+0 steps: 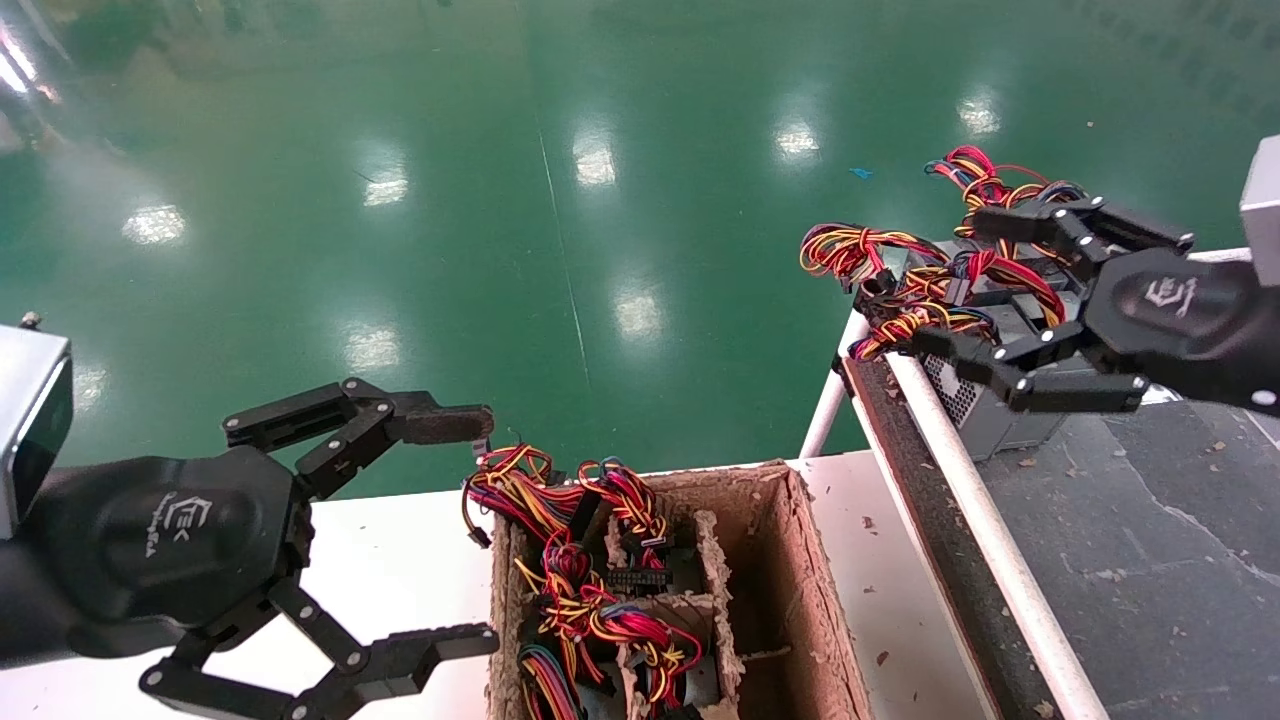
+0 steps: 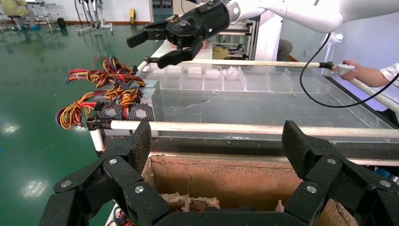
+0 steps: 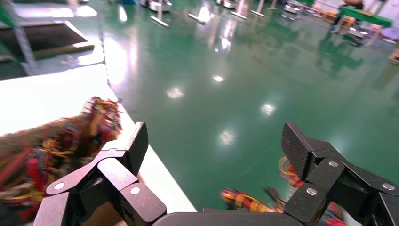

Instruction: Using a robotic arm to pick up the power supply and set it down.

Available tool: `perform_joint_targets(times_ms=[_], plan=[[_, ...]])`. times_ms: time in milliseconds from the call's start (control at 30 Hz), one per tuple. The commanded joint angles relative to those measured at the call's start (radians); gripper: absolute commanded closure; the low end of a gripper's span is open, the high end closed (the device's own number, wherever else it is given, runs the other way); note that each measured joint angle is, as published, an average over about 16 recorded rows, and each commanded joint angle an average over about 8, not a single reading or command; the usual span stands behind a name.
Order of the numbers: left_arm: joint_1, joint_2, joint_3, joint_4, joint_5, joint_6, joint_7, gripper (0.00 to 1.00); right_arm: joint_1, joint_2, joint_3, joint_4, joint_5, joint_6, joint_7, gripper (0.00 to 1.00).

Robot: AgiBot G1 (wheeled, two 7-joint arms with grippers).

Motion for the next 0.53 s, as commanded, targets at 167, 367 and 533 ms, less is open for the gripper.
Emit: perform_joint_targets(times_ms=[167,367,533], plan=[[0.0,0.0,0.0,0.0,0.0,0.0,0.0,0.0,-0.069,0.009,0.008,0.108,0.059,-0.011,0.05,0.0],[0.0,0.0,0.0,0.0,0.0,0.0,0.0,0.0,-0.138,0.019,0.016,0.216,0.117,-0.022,0.1,0.0],[0.0,0.0,0.001,0.0,0.0,0.0,0.0,0.0,-0.179,0.024,0.02,0.279,0.151,-0.029,0.129,0.0]])
